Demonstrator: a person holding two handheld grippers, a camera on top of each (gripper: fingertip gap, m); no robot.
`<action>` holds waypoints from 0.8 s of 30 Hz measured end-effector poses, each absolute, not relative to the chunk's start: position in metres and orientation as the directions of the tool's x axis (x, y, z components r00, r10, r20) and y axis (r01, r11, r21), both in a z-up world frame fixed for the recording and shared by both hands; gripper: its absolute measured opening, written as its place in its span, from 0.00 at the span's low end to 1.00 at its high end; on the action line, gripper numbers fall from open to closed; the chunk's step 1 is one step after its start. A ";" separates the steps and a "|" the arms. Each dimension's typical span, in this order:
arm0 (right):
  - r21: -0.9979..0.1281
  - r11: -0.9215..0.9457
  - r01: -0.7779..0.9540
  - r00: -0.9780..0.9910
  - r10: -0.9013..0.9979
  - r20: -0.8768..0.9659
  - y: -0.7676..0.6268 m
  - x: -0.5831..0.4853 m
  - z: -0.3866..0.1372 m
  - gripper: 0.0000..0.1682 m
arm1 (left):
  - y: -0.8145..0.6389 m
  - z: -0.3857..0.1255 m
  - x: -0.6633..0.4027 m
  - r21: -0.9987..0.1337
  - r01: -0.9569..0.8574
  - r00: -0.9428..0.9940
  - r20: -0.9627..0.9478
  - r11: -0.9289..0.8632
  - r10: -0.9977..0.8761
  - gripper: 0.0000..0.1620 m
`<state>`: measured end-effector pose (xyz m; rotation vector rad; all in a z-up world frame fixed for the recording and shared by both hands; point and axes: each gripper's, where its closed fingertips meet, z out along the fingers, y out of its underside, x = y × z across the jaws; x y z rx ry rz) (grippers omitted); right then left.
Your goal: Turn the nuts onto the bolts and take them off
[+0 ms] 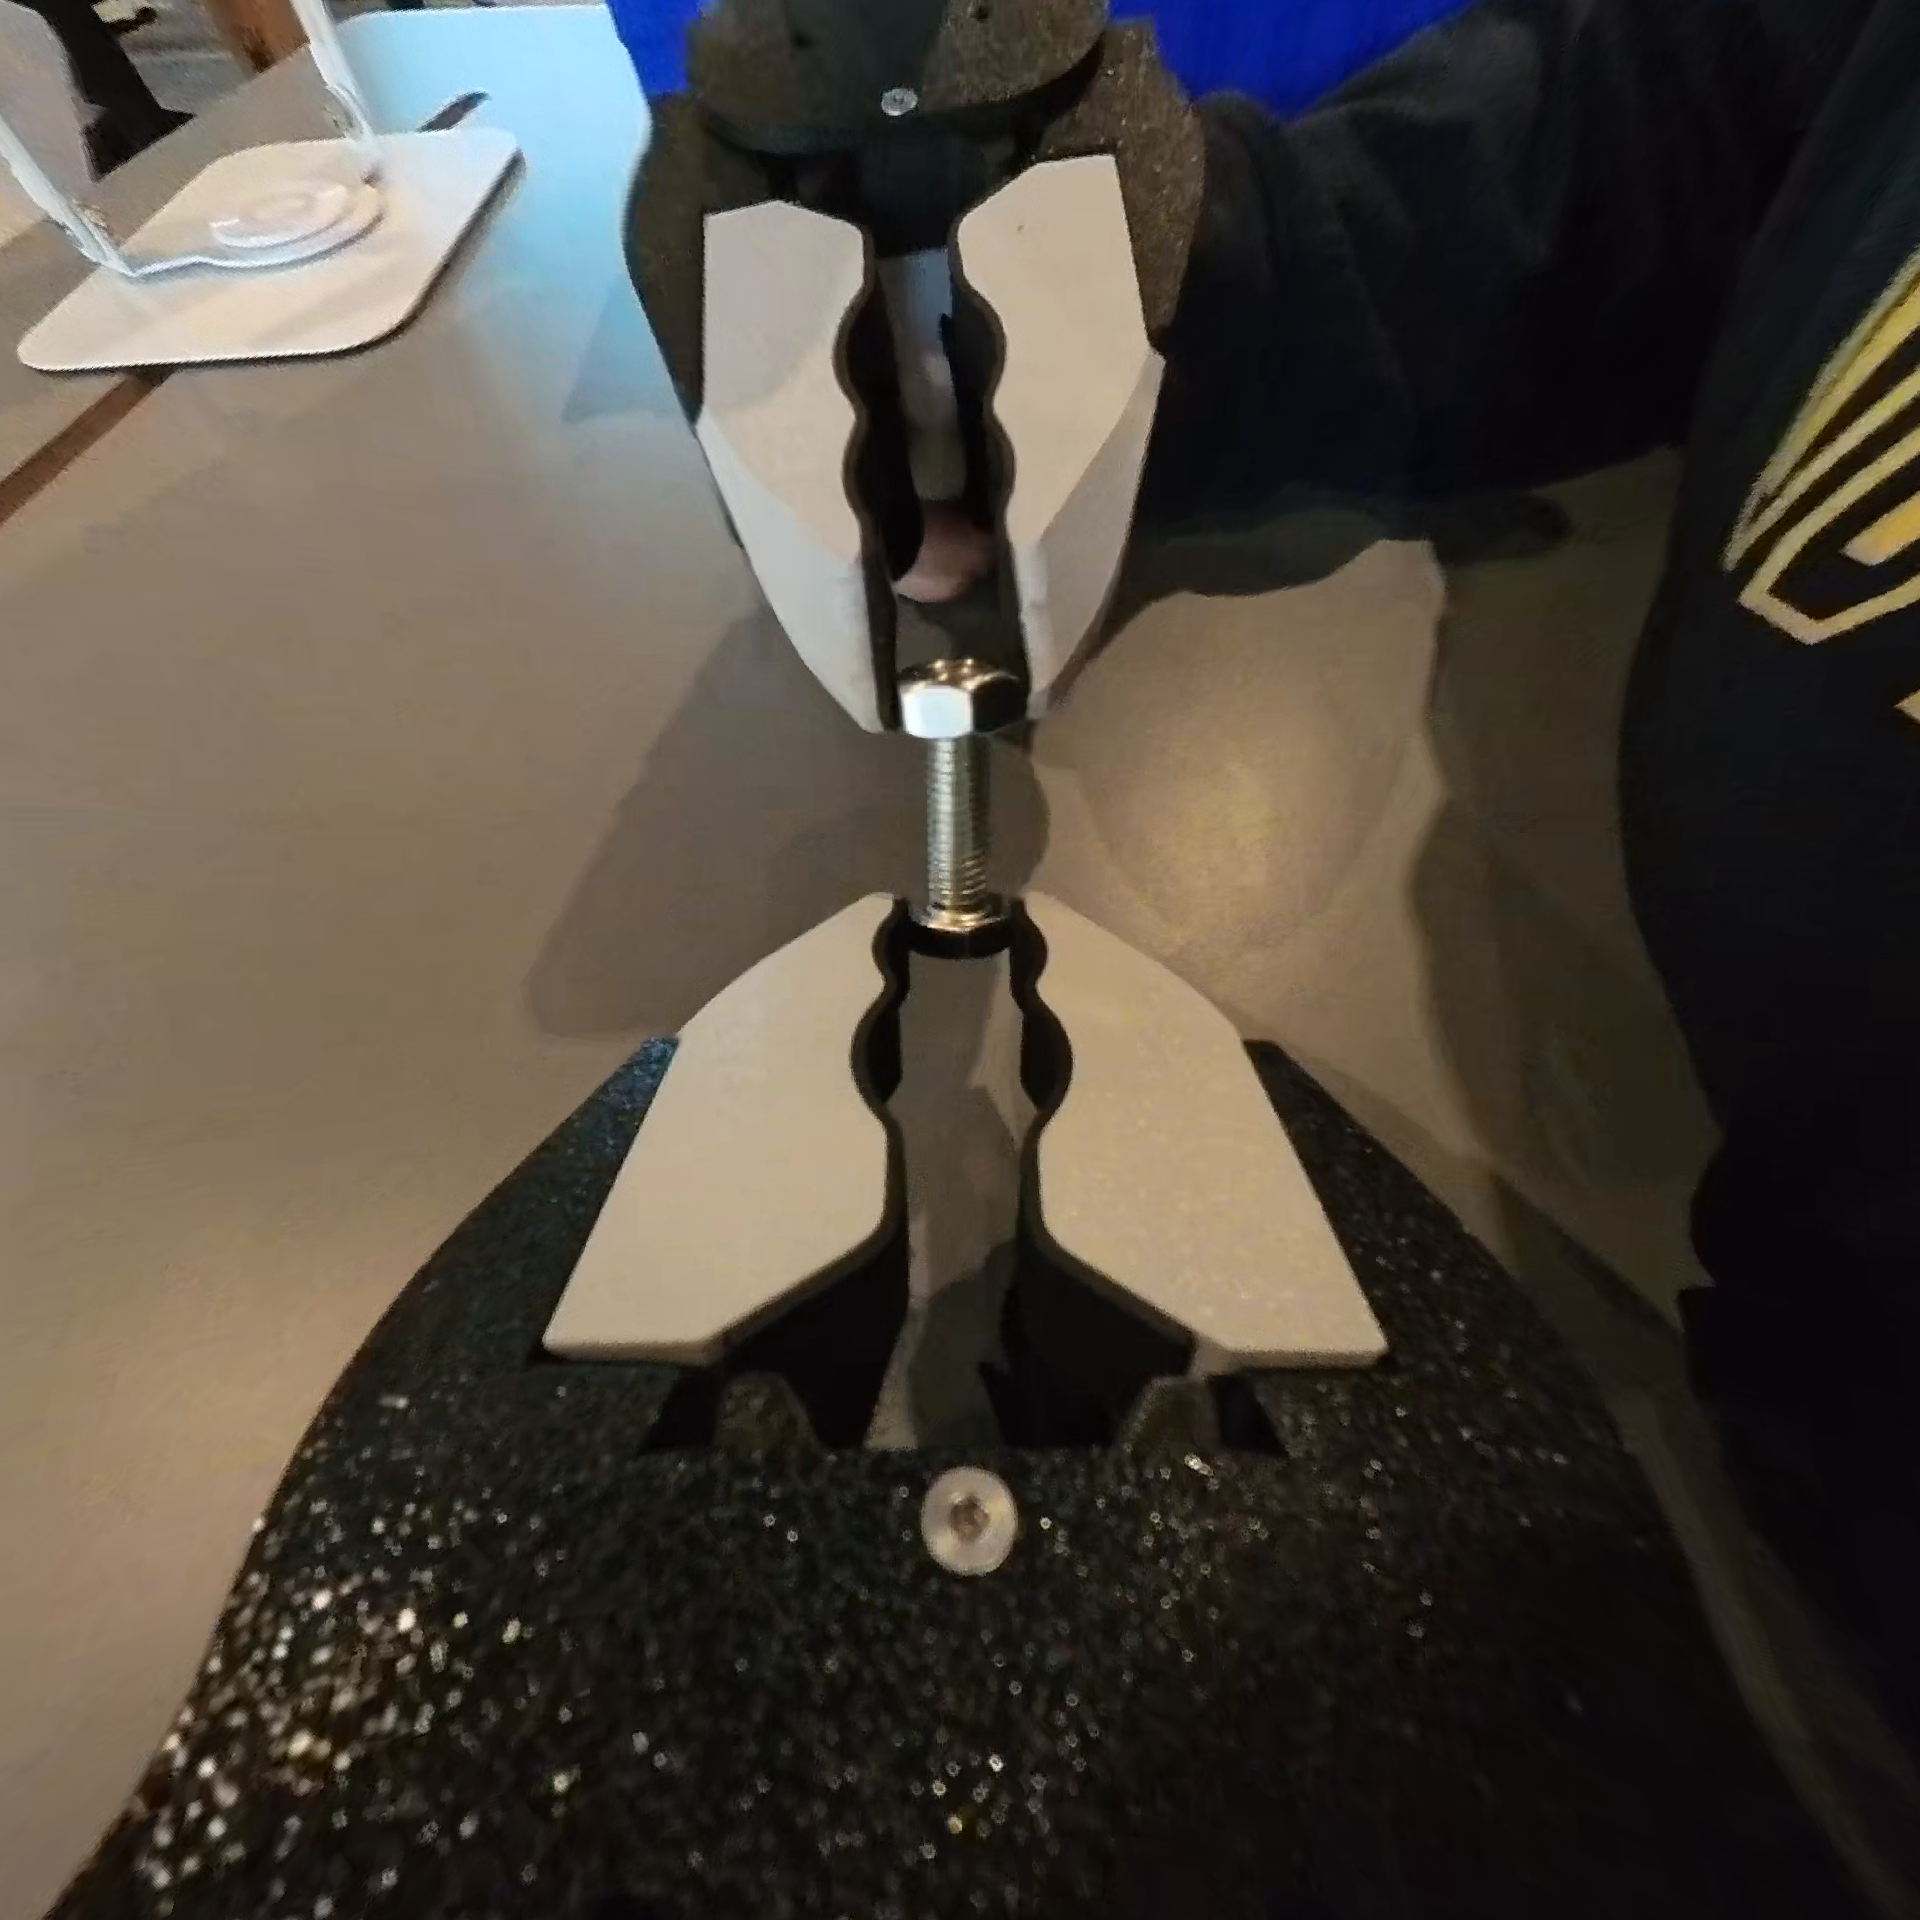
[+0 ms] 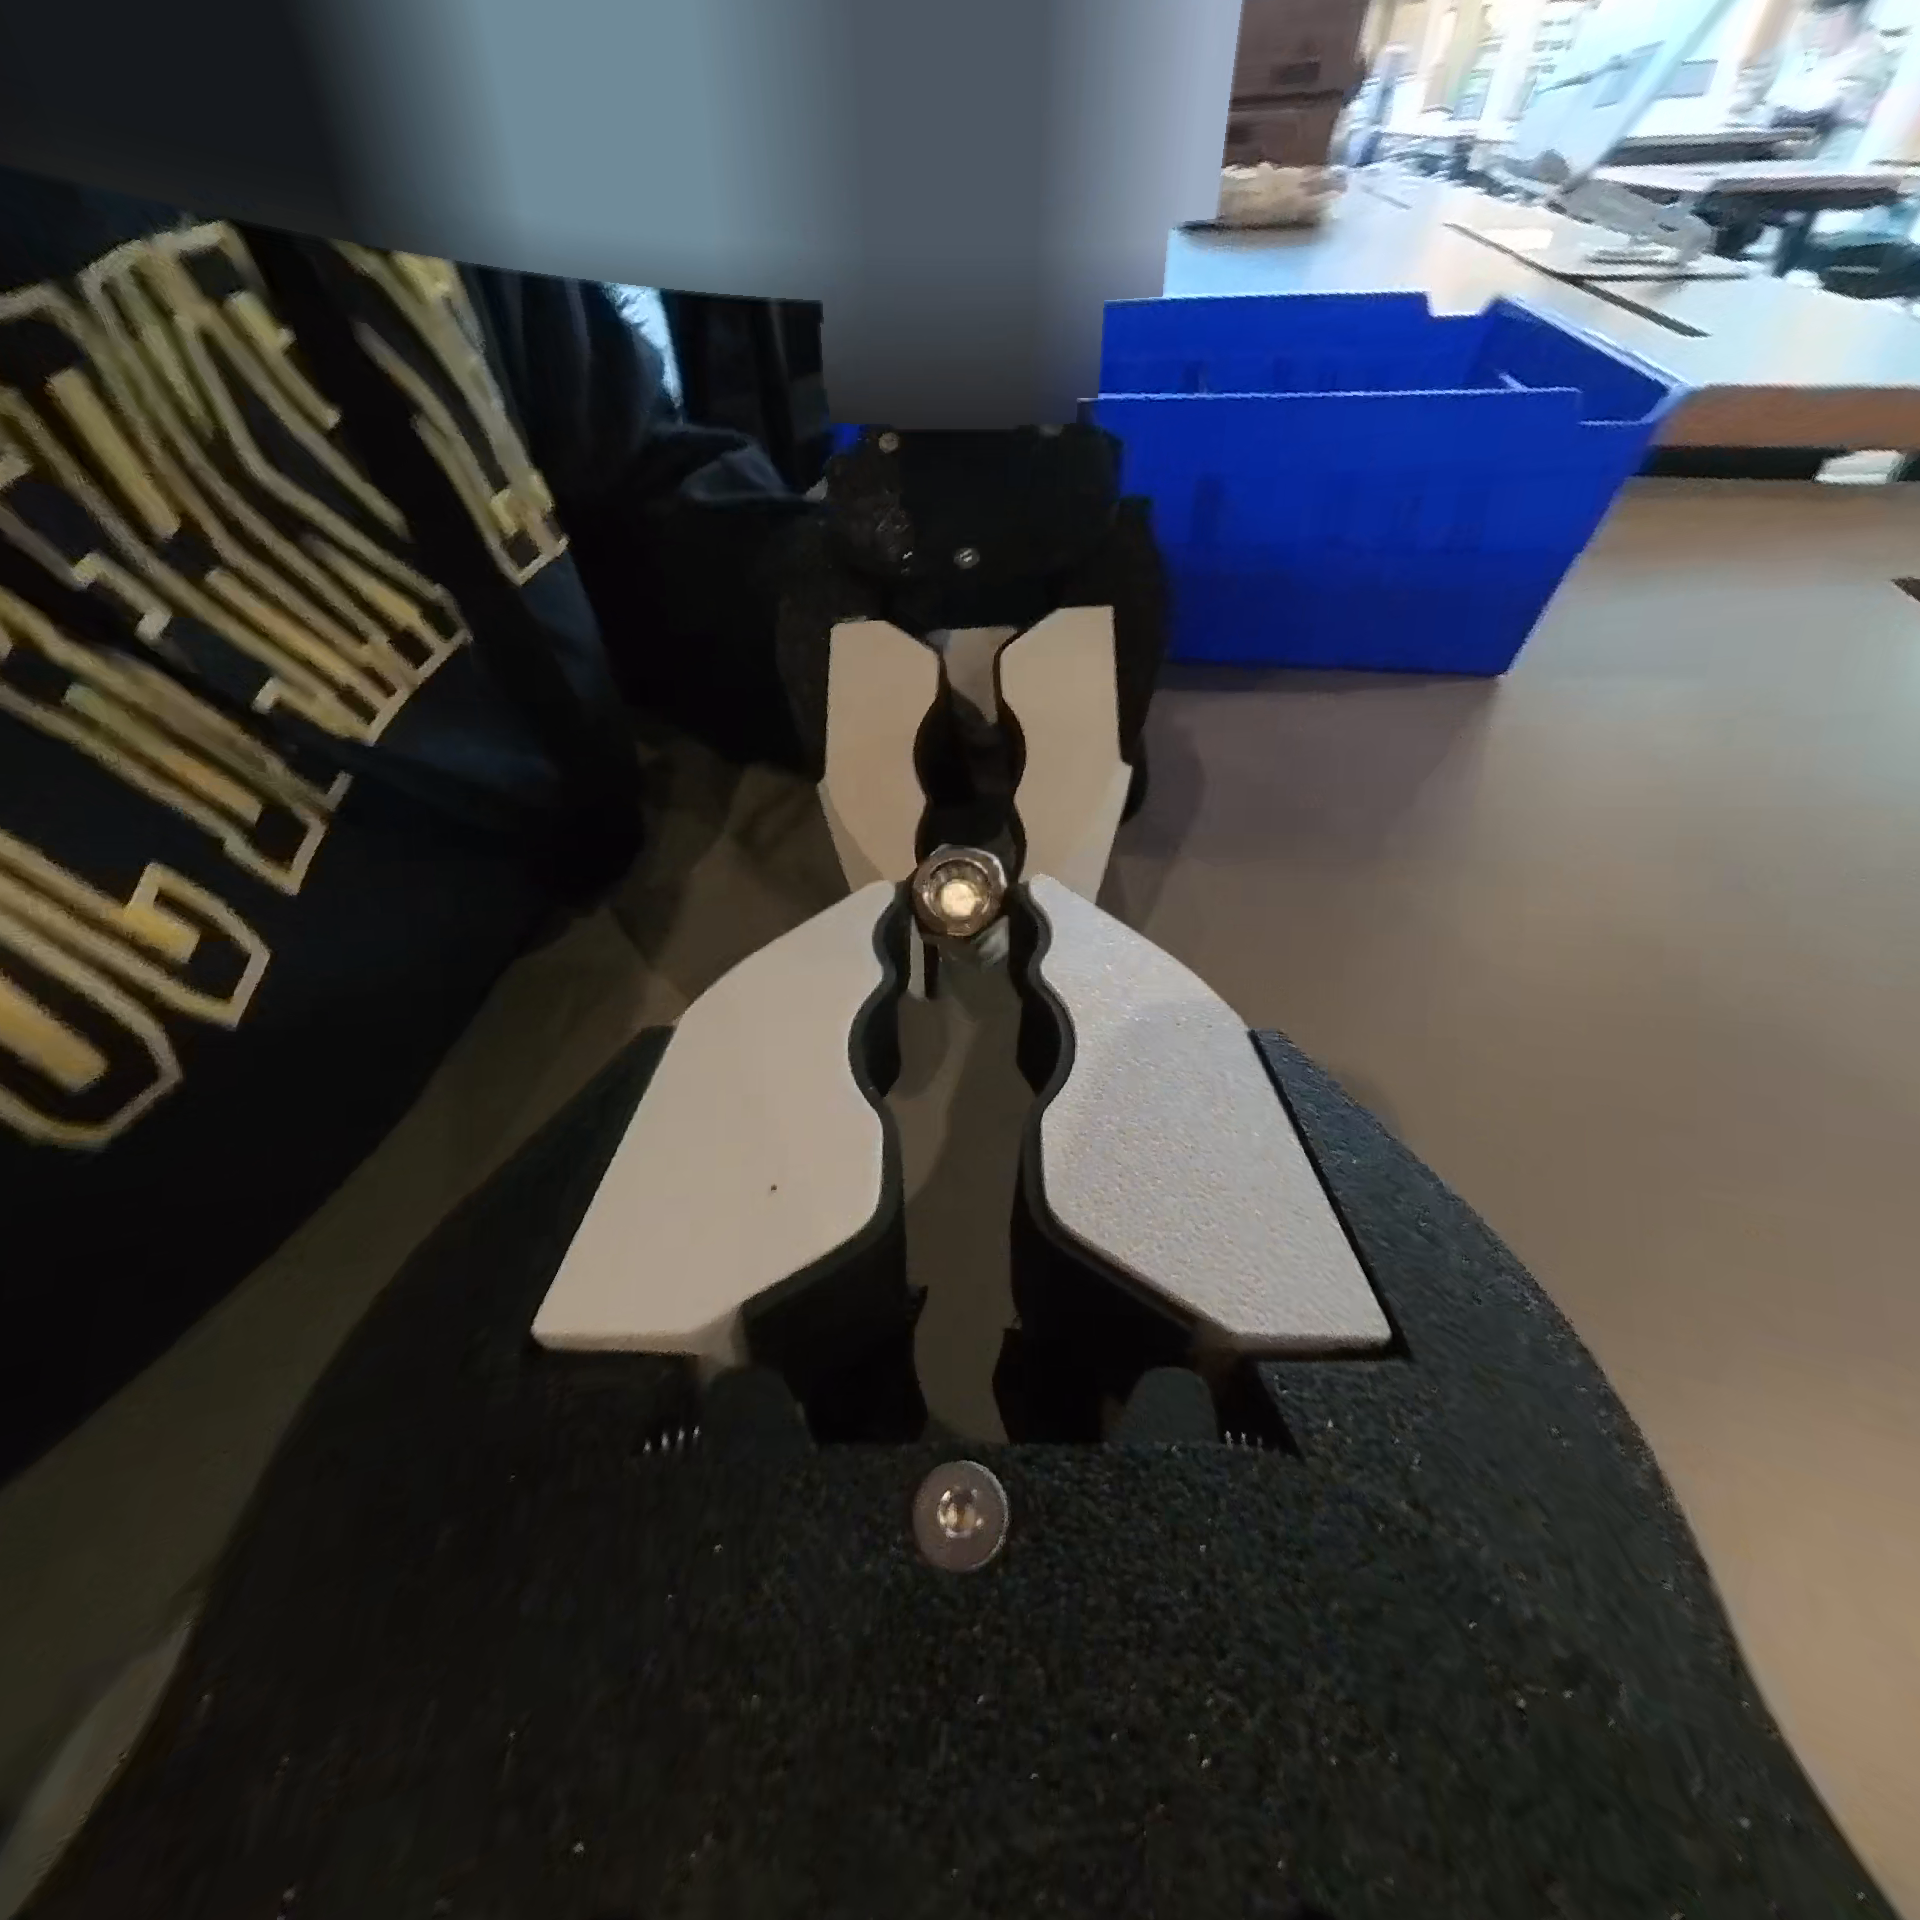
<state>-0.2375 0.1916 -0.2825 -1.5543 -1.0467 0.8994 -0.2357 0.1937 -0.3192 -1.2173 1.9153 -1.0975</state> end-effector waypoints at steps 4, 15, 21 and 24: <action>-0.979 -0.178 0.098 0.458 0.881 -0.114 0.202 -0.237 -0.277 0.11 | 0.203 -0.314 -0.234 -0.897 -0.397 -0.323 -0.062 0.194 -0.944 0.11; -0.942 -0.336 -0.017 0.868 0.463 -0.181 0.225 -0.229 -0.284 0.11 | 0.224 -0.323 -0.228 -0.866 -0.474 -0.158 -0.093 0.158 -0.983 0.11; -0.933 -0.357 -0.052 0.842 0.487 -0.233 0.224 -0.227 -0.285 0.11 | 0.222 -0.324 -0.228 -0.865 -0.478 -0.173 -0.077 0.152 -0.982 0.11; -0.932 -0.359 -0.043 0.835 0.500 -0.231 0.223 -0.229 -0.284 0.11 | 0.221 -0.323 -0.229 -0.867 -0.472 -0.188 -0.075 0.157 -0.979 0.11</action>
